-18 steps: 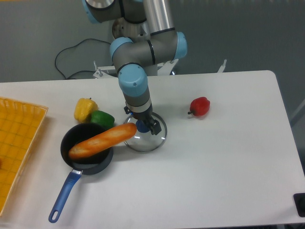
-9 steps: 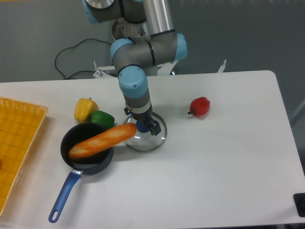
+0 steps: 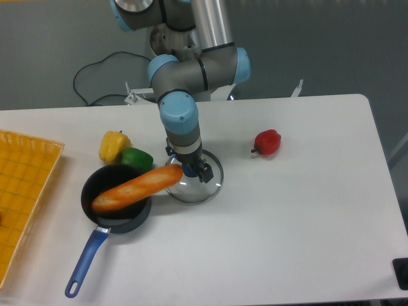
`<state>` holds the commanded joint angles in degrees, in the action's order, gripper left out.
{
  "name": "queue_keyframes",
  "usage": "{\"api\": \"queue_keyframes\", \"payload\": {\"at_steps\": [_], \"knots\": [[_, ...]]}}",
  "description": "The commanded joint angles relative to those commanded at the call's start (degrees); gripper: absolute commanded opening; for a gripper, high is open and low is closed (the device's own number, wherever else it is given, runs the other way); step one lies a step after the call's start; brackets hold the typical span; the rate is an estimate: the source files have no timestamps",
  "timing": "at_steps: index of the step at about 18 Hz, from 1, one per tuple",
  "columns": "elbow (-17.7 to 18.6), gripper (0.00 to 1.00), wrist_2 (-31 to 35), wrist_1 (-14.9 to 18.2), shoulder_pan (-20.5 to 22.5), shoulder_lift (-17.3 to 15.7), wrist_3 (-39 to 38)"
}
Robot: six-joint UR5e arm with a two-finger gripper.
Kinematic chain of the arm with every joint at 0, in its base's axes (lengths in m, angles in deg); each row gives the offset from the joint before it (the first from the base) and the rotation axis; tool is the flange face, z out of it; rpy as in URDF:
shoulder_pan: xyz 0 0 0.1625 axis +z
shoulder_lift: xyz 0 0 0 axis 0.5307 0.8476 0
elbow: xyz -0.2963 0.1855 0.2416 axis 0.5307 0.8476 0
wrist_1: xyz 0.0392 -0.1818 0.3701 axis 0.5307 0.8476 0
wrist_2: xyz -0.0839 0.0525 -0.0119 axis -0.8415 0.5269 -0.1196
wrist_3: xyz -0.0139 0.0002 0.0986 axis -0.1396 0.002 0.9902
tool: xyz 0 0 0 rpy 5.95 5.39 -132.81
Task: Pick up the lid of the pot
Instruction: 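Close the gripper on the blue knob of the glass lid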
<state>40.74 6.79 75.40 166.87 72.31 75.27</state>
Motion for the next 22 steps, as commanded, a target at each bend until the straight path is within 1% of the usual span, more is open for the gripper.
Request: {"api": "queue_keyframes", "payload": {"at_steps": [3,6,19,22], "knots": [[-0.1,1.0,-0.1,0.0,0.2,0.0,0.0],[-0.2,1.0,-2.5,0.2,0.7,-0.1,0.1],[-0.1,1.0,-2.1,0.5,0.8,-0.4,0.7],[0.5,1.0,-2.3,0.5,1.1,-0.5,1.1]]}}
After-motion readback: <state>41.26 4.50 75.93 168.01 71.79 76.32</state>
